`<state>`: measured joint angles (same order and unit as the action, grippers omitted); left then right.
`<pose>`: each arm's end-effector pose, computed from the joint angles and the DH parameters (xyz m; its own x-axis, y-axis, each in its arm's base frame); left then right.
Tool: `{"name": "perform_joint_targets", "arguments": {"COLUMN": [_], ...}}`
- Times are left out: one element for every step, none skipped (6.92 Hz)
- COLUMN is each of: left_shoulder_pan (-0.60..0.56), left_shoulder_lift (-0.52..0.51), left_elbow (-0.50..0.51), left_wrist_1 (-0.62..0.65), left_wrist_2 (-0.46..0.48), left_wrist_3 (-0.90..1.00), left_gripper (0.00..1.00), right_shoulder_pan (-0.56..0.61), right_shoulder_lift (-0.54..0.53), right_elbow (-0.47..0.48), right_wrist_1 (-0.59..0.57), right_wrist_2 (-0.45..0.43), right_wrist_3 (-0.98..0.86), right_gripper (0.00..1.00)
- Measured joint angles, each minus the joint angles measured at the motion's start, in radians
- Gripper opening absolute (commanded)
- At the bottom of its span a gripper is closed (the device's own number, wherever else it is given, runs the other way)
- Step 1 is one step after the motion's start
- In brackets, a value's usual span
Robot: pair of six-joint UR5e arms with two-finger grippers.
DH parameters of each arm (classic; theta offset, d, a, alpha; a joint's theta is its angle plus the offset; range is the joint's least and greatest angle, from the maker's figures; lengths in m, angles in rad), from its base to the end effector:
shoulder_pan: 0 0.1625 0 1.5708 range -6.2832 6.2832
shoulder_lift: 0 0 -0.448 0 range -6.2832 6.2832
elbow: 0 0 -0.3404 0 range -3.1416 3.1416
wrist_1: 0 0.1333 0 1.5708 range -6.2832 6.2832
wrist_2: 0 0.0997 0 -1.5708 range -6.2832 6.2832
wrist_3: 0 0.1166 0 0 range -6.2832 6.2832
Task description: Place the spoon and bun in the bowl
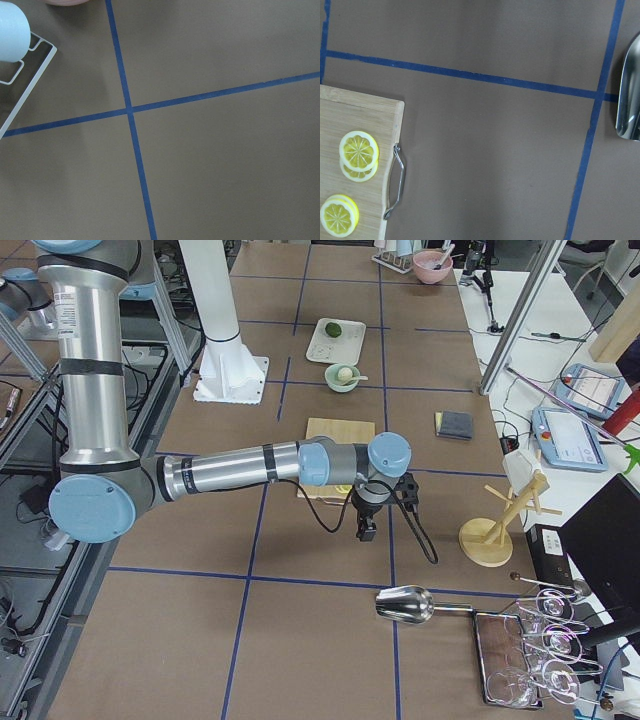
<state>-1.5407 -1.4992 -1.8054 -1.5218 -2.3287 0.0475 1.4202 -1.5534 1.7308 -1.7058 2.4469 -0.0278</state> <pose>-0.0407 -0.4139 0.6269 0.7214 0.1471 -0.6768 -0.0642 0.9872 0.1461 -0.0236 -0.4471 0.6207 0.6236 -0.1556 0.7661 0.1673 0.9838 0.0637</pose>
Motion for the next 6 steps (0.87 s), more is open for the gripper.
{"name": "perform_joint_targets", "arguments": {"left_shoulder_pan": [-0.003, -0.005, -0.005, -0.005, -0.005, -0.005], "left_shoulder_lift": [-0.002, -0.003, -0.004, -0.005, -0.006, -0.008], "left_elbow": [0.004, 0.006, 0.007, 0.005, 0.003, 0.004], "left_wrist_1": [0.009, 0.011, 0.011, 0.009, 0.006, 0.004], "left_wrist_2": [0.025, 0.034, 0.035, 0.032, 0.029, 0.028], "left_wrist_3": [0.020, 0.034, 0.040, 0.042, 0.044, 0.044], "left_gripper": [1.00, 1.00, 1.00, 1.00, 1.00, 1.00], "right_shoulder_pan": [-0.001, -0.001, -0.001, -0.001, -0.001, -0.001], "right_shoulder_lift": [0.000, 0.001, 0.005, 0.008, 0.009, 0.010], "right_elbow": [-0.002, -0.002, -0.002, -0.002, -0.001, -0.001], "right_wrist_1": [0.005, 0.007, 0.007, 0.008, 0.008, 0.008], "right_wrist_2": [0.000, -0.002, -0.004, -0.004, -0.005, -0.005], "right_wrist_3": [-0.002, 0.000, 0.002, 0.003, 0.001, 0.001], "right_gripper": [1.00, 1.00, 1.00, 1.00, 1.00, 1.00]}}
